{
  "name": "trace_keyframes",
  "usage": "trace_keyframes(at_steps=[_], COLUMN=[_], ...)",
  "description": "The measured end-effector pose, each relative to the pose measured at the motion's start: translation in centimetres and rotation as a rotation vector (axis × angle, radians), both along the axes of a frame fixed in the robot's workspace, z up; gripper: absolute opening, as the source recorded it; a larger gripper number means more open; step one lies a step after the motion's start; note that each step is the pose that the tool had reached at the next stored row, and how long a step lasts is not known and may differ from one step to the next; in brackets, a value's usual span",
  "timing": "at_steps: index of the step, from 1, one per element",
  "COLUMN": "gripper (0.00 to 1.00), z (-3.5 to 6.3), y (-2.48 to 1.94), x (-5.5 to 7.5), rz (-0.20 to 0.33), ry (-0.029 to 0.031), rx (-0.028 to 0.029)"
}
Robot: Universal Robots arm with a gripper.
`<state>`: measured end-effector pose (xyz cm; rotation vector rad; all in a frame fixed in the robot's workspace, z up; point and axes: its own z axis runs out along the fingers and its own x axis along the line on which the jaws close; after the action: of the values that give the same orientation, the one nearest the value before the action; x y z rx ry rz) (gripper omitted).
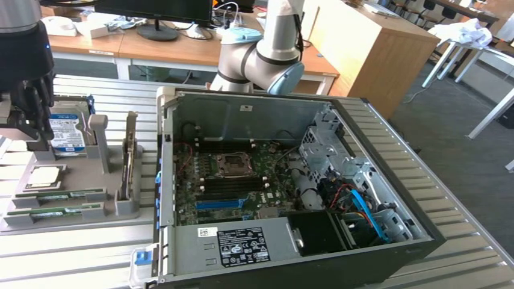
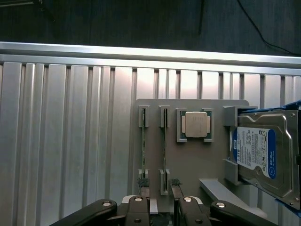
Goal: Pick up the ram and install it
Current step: 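Pick up the ram and move it above insertion slot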
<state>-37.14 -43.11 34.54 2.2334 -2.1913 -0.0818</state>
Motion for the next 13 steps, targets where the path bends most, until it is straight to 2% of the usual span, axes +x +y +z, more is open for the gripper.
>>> trace_keyframes(at_steps=[13], gripper=[0.30], z=[-1.04], y=[0.00], x=[-0.01], rz=[0.000], ry=[0.0002], rx=[-0.0001])
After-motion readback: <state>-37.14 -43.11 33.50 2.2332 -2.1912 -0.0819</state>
